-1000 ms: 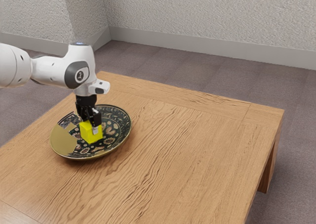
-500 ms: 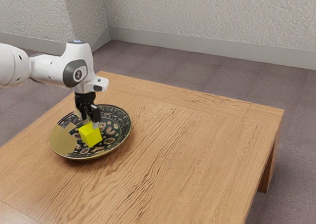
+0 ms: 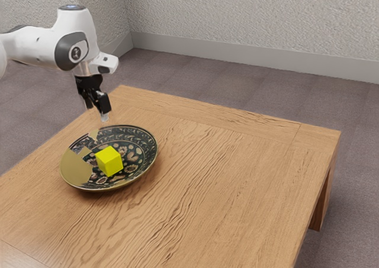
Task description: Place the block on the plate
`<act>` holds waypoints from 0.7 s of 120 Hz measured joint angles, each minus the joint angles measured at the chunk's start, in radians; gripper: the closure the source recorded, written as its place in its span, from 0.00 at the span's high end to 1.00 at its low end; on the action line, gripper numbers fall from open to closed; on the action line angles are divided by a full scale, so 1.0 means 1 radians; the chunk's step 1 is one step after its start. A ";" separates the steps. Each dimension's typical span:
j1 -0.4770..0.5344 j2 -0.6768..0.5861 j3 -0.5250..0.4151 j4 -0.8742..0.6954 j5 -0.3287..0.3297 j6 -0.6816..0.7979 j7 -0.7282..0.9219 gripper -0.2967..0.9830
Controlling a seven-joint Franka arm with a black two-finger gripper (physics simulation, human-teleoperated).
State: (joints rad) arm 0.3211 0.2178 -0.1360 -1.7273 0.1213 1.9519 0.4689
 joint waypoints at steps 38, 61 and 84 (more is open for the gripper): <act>-0.069 -0.109 0.040 0.062 -0.004 -0.112 -0.009 0.77; -0.132 -0.122 0.116 0.146 -0.003 -0.201 -0.044 0.77; -0.217 -0.121 0.219 0.254 -0.024 -0.320 -0.113 0.77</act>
State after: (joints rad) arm 0.1044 0.0968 0.0832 -1.4730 0.0977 1.6320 0.3555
